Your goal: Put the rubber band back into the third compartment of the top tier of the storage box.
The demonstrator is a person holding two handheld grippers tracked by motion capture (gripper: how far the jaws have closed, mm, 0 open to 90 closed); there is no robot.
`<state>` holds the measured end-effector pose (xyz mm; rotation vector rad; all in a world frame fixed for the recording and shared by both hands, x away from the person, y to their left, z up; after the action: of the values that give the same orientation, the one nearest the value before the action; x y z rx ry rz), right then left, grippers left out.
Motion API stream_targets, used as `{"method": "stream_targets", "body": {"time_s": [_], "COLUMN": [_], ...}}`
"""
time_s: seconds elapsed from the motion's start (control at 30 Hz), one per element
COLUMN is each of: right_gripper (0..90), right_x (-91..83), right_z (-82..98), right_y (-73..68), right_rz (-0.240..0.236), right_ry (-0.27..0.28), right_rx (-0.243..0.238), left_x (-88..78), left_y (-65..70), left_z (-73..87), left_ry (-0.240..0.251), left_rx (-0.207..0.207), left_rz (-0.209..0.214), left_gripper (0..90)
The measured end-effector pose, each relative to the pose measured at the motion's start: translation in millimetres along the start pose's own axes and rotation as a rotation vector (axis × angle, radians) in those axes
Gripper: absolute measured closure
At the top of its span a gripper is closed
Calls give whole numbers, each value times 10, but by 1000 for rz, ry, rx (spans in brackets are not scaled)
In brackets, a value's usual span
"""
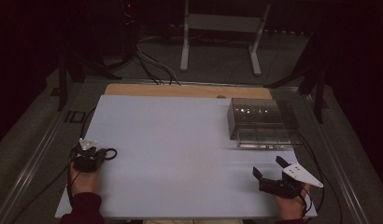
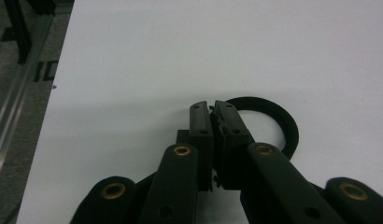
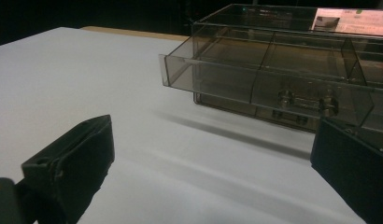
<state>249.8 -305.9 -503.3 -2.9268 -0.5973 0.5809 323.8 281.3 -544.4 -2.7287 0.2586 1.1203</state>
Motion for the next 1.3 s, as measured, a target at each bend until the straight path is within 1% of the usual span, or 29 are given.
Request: {"method": "stream_targets", "body": {"time_s": [0.03, 0.17, 0.23, 0.3, 0.37, 0.43, 0.5, 0.63, 0.73, 0.83, 1.0, 1.3], "right_gripper": [3, 3, 2, 2, 3, 2, 2, 2, 2, 2, 2, 2], "right_x": [0, 3, 5, 10, 13, 15, 17, 20, 23, 24, 28, 33], "right_z": [0, 2, 4, 6, 8, 9, 10, 12, 13, 13, 15, 18], "right_y": [-2, -2, 0, 1, -1, -3, -2, -3, -2, 0, 1, 0], "right_rz": [0, 0, 0, 0, 1, 0, 0, 0, -2, -1, -1, -1], "right_ry": [-1, -2, -4, -4, -6, -7, -8, -10, -11, -11, -13, -16], "right_rx": [0, 0, 1, -1, -3, -1, -1, 2, 2, 2, 3, 4], "left_x": [-1, -39, -69, -83, -127, -155, -181, -226, -268, -311, -383, -466], "left_y": [5, 35, 45, 45, 69, 87, 111, 158, 193, 233, 324, 527], "left_z": [-3, -31, -53, -62, -96, -121, -144, -196, -252, -324, -471, -756], "left_ry": [4, 28, 46, 51, 70, 80, 91, 106, 118, 130, 157, 186], "left_rx": [-7, -14, -31, -33, -49, -53, -66, -72, -86, -87, -71, -21], "left_rz": [12, 27, 40, 45, 57, 63, 73, 91, 123, 144, 167, 210], "left_gripper": [885, 886, 886, 886, 886, 886, 886, 886, 885, 885, 885, 884]}}
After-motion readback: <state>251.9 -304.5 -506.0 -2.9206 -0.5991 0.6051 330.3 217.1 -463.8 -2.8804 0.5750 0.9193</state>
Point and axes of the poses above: each handheld gripper's, and its own axes: x roughly forward along the jaws, z roughly out of its underside, y roughly to its right, the point moved 3 cm from there along x, roughly forward along the jaws, and after that the axes turned 8 degrees about x, right-handed, at the moved point
